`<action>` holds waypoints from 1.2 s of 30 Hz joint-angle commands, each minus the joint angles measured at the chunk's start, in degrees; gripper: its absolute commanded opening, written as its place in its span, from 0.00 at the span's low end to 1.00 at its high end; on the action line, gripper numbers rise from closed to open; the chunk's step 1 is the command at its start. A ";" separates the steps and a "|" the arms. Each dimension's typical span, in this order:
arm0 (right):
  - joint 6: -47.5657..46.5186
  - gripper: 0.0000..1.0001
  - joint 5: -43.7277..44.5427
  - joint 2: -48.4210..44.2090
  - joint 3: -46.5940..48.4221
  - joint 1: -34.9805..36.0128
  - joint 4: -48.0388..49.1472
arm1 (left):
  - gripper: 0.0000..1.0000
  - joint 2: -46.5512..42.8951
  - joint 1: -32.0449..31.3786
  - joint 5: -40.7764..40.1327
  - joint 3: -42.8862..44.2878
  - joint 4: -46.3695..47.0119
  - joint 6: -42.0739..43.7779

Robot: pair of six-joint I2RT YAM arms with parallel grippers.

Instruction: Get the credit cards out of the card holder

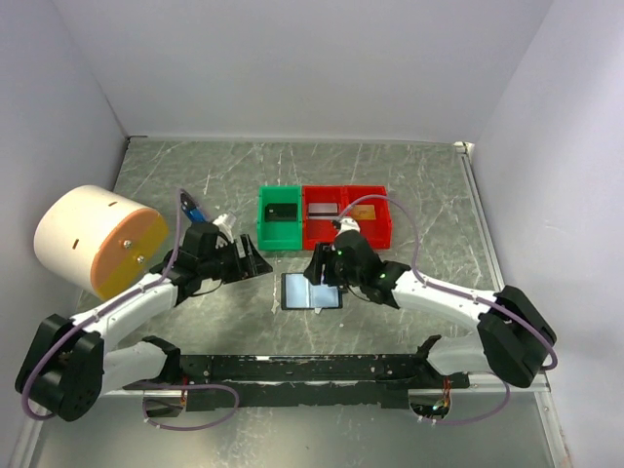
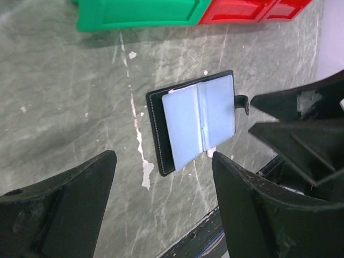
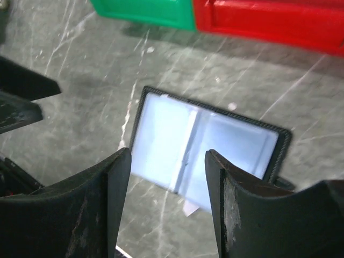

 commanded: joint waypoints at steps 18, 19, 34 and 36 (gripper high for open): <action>9.23 0.53 9.06 0.20 -3.26 5.00 -10.73 | 0.69 18.41 -11.42 -2.25 7.27 5.25 2.41; 9.39 0.53 9.24 0.58 -3.36 5.04 -10.58 | 0.68 18.52 -11.50 -1.85 7.15 5.83 2.20; 11.08 0.52 8.85 7.80 -4.20 4.59 -8.07 | 0.64 20.05 -12.96 2.27 6.91 9.52 2.65; 10.95 0.52 7.66 7.62 -4.79 4.61 -6.52 | 0.64 20.24 -13.31 3.01 6.44 10.99 1.97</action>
